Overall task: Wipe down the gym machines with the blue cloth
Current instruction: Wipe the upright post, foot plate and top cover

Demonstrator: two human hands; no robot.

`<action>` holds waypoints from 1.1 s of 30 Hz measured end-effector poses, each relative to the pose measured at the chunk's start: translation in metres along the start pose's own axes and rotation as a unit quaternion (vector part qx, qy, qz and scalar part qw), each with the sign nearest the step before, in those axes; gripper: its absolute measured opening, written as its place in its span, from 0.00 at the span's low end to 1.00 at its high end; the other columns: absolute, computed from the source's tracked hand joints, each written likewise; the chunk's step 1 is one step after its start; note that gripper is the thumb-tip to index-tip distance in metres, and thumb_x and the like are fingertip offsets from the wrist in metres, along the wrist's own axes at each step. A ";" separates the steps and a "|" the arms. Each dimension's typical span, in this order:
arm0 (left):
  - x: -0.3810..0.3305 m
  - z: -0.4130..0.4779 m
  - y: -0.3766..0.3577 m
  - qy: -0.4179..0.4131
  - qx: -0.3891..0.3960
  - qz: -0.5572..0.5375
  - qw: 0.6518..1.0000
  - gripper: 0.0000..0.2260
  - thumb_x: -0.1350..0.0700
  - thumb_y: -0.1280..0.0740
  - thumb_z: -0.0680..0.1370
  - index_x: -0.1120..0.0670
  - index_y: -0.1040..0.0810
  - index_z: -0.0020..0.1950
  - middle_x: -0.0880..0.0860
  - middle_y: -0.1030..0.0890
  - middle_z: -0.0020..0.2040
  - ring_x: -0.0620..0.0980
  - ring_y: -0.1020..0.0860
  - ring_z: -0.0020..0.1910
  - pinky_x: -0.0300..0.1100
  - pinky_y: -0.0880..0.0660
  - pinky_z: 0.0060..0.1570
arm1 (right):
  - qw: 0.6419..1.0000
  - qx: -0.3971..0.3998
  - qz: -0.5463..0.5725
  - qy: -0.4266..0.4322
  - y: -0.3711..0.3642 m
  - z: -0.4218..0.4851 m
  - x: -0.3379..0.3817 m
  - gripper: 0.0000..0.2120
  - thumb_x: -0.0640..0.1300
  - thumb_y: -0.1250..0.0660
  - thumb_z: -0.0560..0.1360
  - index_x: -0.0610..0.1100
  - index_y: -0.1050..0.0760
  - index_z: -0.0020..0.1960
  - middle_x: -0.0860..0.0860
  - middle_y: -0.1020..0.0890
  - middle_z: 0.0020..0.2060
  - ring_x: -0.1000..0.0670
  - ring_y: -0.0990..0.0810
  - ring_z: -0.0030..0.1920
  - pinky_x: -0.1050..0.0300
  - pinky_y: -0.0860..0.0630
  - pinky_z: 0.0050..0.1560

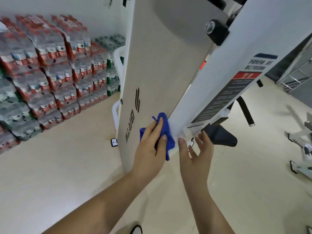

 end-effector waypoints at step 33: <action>0.057 -0.020 -0.024 0.128 -0.101 -0.119 0.979 0.25 0.60 0.43 0.86 0.28 0.33 0.71 0.51 0.20 0.42 0.56 0.22 0.38 0.45 0.19 0.40 | 0.953 0.237 -0.185 0.043 -0.022 0.003 -0.134 0.19 0.56 0.33 0.79 0.47 0.25 0.65 0.57 0.26 0.66 0.54 0.26 0.68 0.64 0.30 0.58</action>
Point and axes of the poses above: each hand's wrist, its own z-axis towards the middle knuckle, its own y-axis out of the back of the hand, x = y × z, the point moved 8 cm from there along z, towards the middle knuckle
